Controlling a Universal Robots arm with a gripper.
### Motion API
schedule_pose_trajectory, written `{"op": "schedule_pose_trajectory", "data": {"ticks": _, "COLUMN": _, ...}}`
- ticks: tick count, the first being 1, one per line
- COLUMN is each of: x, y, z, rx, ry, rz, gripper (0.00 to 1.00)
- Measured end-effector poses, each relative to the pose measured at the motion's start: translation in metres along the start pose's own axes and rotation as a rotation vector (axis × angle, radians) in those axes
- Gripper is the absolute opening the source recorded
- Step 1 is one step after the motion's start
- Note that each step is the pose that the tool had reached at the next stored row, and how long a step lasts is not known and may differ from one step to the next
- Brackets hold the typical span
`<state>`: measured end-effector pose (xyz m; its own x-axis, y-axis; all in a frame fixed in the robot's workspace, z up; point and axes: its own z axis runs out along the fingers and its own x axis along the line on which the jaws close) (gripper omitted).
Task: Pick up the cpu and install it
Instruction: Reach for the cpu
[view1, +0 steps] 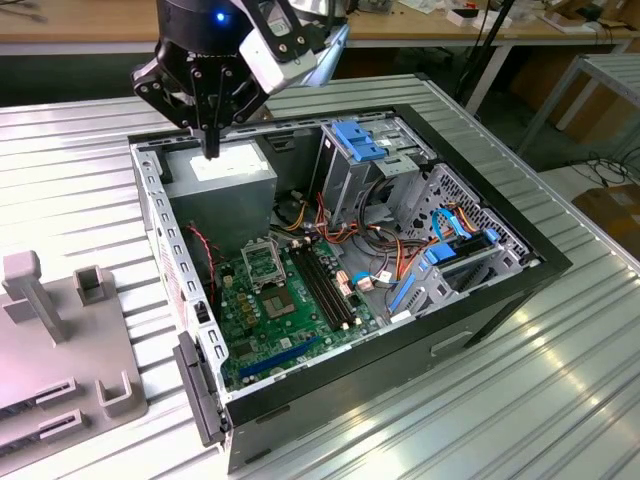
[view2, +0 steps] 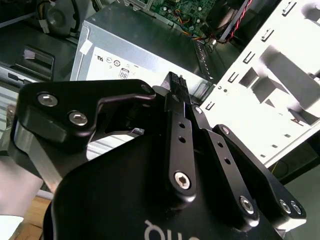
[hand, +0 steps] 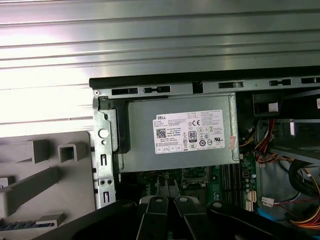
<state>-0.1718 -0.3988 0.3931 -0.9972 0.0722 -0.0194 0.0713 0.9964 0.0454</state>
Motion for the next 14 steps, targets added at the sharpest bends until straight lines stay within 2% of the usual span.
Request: {"op": "schedule_pose_trajectory", "data": {"ticks": 14, "x": 0.0029, "y": -0.0002, "z": -0.0001, "rx": 0.0001, "ry": 0.0001, "rz": 0.000, "gripper": 0.11}}
